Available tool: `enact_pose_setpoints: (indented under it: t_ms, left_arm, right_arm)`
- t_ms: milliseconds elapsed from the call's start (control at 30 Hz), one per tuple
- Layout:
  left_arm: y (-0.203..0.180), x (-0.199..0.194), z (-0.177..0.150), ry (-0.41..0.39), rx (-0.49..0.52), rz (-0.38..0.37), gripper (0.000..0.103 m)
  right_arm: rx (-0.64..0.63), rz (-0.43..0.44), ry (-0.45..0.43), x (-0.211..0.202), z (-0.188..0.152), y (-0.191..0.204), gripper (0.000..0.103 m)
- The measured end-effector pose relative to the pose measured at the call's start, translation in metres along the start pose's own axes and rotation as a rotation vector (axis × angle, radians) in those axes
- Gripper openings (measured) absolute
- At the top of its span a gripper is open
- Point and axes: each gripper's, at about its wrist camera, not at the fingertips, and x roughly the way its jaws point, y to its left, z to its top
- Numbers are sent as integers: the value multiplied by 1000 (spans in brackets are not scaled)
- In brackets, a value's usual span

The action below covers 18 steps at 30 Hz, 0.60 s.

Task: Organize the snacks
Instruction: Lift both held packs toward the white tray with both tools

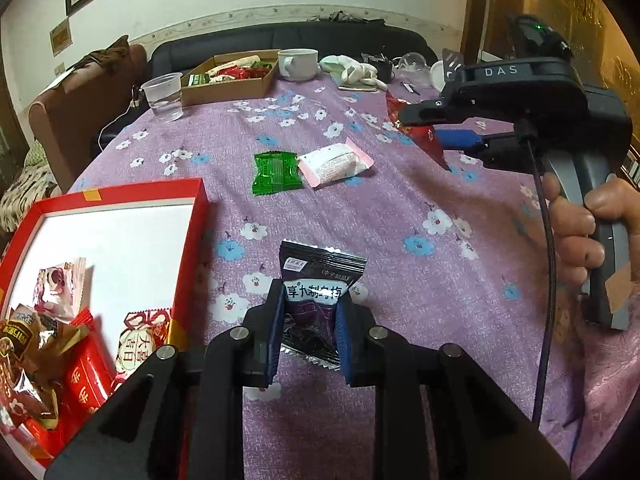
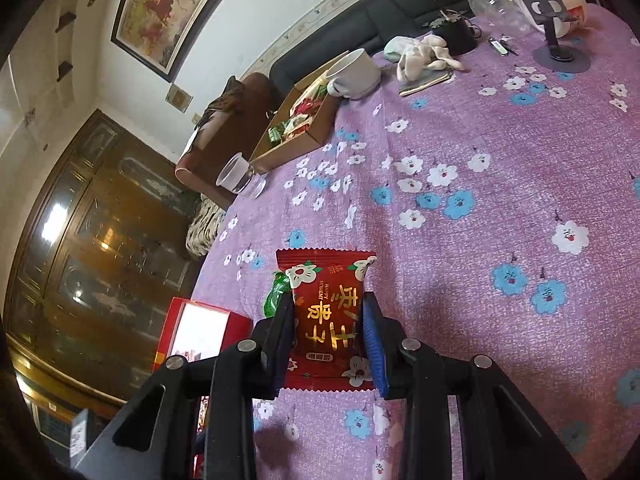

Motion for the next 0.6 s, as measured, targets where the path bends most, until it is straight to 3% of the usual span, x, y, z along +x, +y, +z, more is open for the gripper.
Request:
enact_pose_setpoints:
  t_ms: [167,600]
  left_arm:
    - [0,-8,2,-26,3,8,20]
    - [26,-44,3,-138,17,129,20]
  right_arm:
    - [-4,11,-1,-1,-1,3,33]
    - [-44,32,2,3,-8,16,33]
